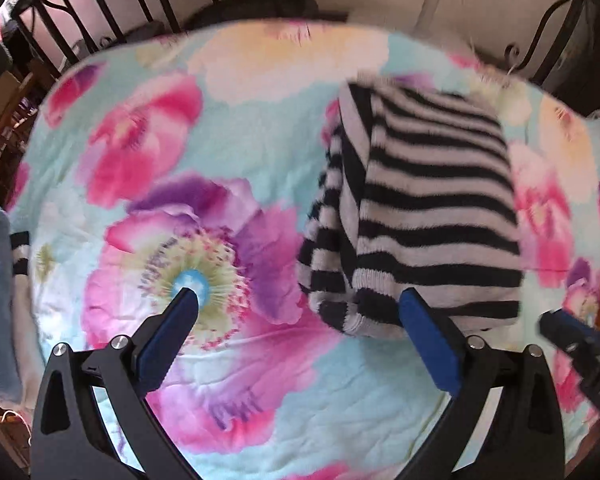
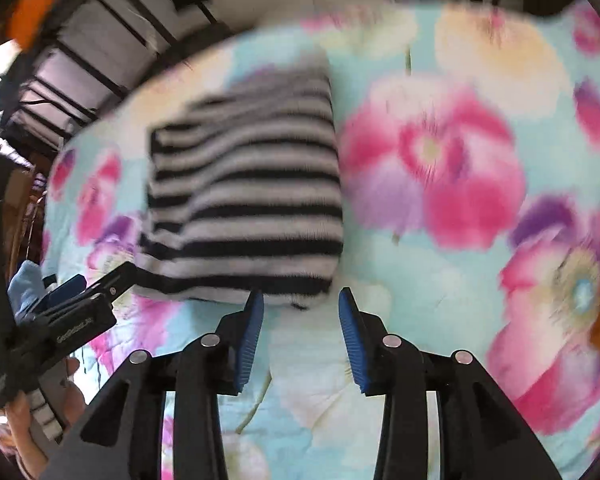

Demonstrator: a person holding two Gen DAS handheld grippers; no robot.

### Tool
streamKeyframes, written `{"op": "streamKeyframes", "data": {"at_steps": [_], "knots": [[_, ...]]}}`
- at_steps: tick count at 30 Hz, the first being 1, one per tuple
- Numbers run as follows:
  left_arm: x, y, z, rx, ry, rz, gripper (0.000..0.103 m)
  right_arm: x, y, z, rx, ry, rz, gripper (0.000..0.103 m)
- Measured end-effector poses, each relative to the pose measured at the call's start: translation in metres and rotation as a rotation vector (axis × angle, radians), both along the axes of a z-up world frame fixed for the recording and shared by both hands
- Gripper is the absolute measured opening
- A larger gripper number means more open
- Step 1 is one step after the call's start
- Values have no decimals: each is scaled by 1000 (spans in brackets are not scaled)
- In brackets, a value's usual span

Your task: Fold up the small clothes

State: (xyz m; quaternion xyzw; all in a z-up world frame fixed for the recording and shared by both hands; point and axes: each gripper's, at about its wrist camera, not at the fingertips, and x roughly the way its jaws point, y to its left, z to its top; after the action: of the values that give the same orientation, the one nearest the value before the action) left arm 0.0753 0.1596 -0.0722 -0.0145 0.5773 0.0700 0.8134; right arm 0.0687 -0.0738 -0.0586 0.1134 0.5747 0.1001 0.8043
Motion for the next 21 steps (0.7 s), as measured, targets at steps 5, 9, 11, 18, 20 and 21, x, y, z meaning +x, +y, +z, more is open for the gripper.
{"op": "streamKeyframes", "data": {"at_steps": [5, 9, 11, 18, 20, 21], "knots": [[-23, 10, 26, -37, -30, -12, 98, -22, -21, 29, 69, -57, -13, 41], [-29, 7, 31, 6, -44, -67, 98, -33, -27, 28, 65, -87, 7, 41], [-24, 3, 25, 27, -23, -81, 98, -31, -27, 24, 46, -86, 15, 40], [8, -11, 5, 1, -3, -85, 98, -6, -22, 3, 120, -52, -24, 40], [16, -18, 2, -11, -6, -92, 98, 5, -15, -3, 137, -45, -16, 40], [19, -20, 0, -13, -3, -92, 98, 9, -11, -6, 141, -43, -12, 40]]}}
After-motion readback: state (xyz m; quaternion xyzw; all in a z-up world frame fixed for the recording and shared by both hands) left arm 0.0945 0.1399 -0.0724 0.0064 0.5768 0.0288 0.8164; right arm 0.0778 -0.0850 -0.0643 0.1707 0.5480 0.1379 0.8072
